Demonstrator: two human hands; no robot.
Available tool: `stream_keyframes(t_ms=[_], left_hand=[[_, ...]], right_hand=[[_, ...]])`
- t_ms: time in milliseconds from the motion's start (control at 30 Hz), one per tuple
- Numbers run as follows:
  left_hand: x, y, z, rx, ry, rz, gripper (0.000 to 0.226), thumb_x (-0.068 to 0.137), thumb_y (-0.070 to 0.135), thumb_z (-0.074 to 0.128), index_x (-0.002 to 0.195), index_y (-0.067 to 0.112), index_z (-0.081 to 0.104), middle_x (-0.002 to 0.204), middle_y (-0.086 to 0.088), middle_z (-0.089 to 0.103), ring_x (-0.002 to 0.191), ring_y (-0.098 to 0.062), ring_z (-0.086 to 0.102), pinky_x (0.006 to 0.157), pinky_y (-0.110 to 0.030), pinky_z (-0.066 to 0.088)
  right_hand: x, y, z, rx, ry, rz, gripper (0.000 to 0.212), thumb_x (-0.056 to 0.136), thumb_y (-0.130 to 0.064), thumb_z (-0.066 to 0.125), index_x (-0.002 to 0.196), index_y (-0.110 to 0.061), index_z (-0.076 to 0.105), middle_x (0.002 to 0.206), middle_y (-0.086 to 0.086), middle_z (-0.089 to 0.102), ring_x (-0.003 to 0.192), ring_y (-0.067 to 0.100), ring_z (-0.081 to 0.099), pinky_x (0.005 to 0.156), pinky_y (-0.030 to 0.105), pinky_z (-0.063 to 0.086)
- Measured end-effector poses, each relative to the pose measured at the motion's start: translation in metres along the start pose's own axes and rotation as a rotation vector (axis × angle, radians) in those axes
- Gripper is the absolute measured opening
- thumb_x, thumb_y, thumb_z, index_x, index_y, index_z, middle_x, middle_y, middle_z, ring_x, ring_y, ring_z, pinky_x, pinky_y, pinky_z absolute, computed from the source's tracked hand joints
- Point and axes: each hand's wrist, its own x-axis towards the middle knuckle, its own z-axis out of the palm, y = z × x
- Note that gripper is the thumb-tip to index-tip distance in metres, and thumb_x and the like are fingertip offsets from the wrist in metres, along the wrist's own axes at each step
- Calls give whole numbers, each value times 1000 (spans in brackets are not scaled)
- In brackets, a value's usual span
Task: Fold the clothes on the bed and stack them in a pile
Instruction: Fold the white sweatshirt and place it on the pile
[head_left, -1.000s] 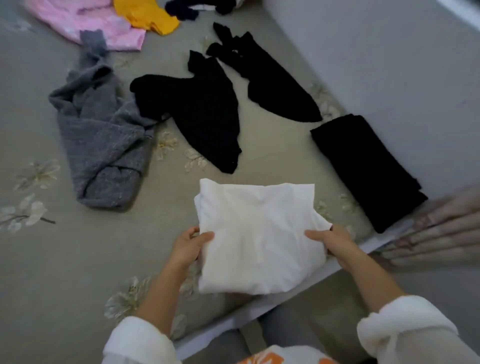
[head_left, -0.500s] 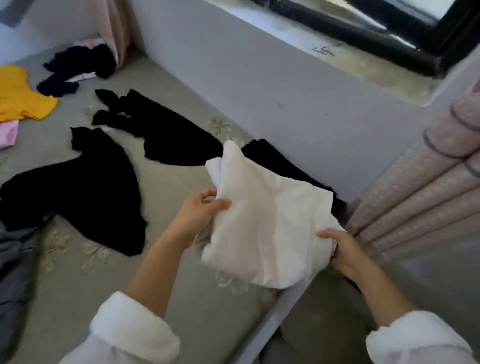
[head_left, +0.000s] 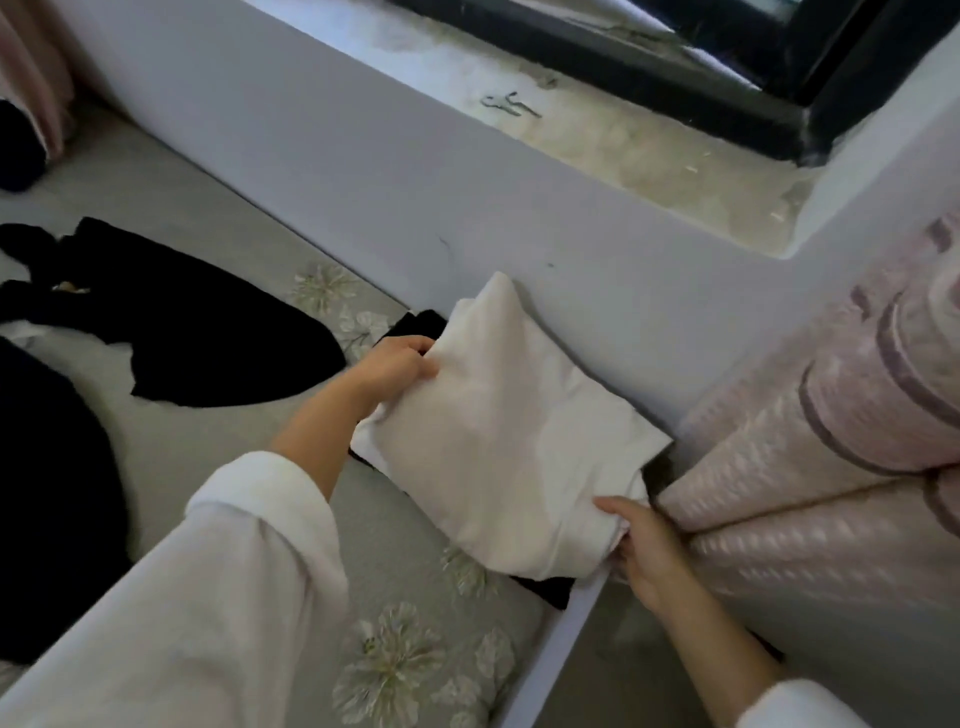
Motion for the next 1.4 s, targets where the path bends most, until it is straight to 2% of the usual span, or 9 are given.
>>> stream_keyframes(t_ms=[200,333,467,600,700,900,1100,1233,1400], left_hand=[[78,-86,8,579,328,-169,57,97,34,46,149,29,23,148,-20,28,134,-40,25,109,-50,26],[74,-150,48,564,283,-217,67,94,51,46,150,39,11,159,-10,-8,144,-33,-12,115,-58,9],[66,-180,77,541,354,-146,70,93,54,43,150,40,4,158,-7,-19,141,-29,-27,113,-58,4],[58,-178,95,516,470,-107,72,94,52,43,151,38,1,158,-9,-21,142,-29,-25,112,-61,3],[43,-172,110,221,605,-165,85,92,44,55,152,31,-3,158,-11,-17,145,-36,-4,114,-55,12],[-1,-161,163,-672,594,-432,70,95,28,56,151,20,13,129,-8,54,111,-25,57,98,-48,47],[-16,-163,188,-833,359,-531,39,94,34,58,128,17,48,113,-1,63,97,-15,63,72,-33,56],[-16,-169,183,-1016,255,-580,32,94,26,58,125,18,51,114,-3,67,96,-20,67,61,-30,55],[-24,-177,184,-913,234,-610,46,94,15,58,136,12,39,120,-12,62,91,-21,63,68,-32,53]], right_hand=[[79,19,39,-324,121,-28,32,89,-10,61,120,-7,56,87,0,59,70,11,53,54,24,40],[104,29,47,-383,161,19,50,88,-20,66,129,0,45,118,15,58,88,24,55,72,29,44],[119,21,51,-324,131,22,35,84,-16,72,114,-6,57,104,9,64,83,20,62,64,28,47],[125,11,50,-395,232,-171,10,84,-5,66,88,-13,62,94,6,69,76,15,63,60,25,46],[119,13,53,-557,305,-190,36,84,-11,65,117,-8,51,108,8,61,82,18,58,73,29,42],[105,20,56,-596,325,-215,67,83,-18,70,137,-4,33,108,0,48,82,12,47,72,27,38],[90,47,51,-221,144,235,42,85,-28,70,121,-11,54,113,7,63,101,27,60,81,43,54],[90,43,40,-58,96,116,14,86,-13,67,100,-11,66,99,10,70,88,26,66,71,36,55],[87,44,34,-622,346,-97,51,83,-5,65,130,1,44,119,17,56,105,31,56,87,36,46]])
